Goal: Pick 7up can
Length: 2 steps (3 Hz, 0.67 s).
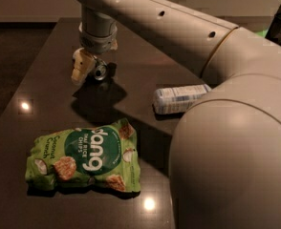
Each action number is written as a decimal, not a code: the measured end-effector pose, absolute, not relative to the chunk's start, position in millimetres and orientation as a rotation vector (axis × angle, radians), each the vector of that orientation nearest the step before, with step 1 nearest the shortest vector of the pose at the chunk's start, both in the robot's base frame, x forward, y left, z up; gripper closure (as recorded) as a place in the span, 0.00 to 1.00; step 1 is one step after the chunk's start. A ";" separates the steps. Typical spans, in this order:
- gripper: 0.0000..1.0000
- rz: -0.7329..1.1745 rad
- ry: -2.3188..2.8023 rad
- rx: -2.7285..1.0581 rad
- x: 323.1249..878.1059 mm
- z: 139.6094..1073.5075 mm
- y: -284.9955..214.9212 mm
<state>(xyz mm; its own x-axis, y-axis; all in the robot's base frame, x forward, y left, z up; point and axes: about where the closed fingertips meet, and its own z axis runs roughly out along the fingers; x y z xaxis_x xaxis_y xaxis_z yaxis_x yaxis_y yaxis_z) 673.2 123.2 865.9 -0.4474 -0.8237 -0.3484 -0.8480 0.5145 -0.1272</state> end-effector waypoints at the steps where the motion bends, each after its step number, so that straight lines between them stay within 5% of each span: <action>1: 0.00 0.085 2.396 -1.398 677.4 861.1 127.2; 2: 0.12 0.090 2.388 -1.420 681.5 857.0 127.2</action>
Offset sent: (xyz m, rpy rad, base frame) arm 0.0143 0.0008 -0.0096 -0.0087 0.0062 0.0561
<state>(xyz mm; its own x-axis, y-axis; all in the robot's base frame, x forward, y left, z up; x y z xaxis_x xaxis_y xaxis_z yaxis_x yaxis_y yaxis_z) 681.5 127.2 857.0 -0.4302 -0.8380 -0.3357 -0.8609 0.4927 -0.1268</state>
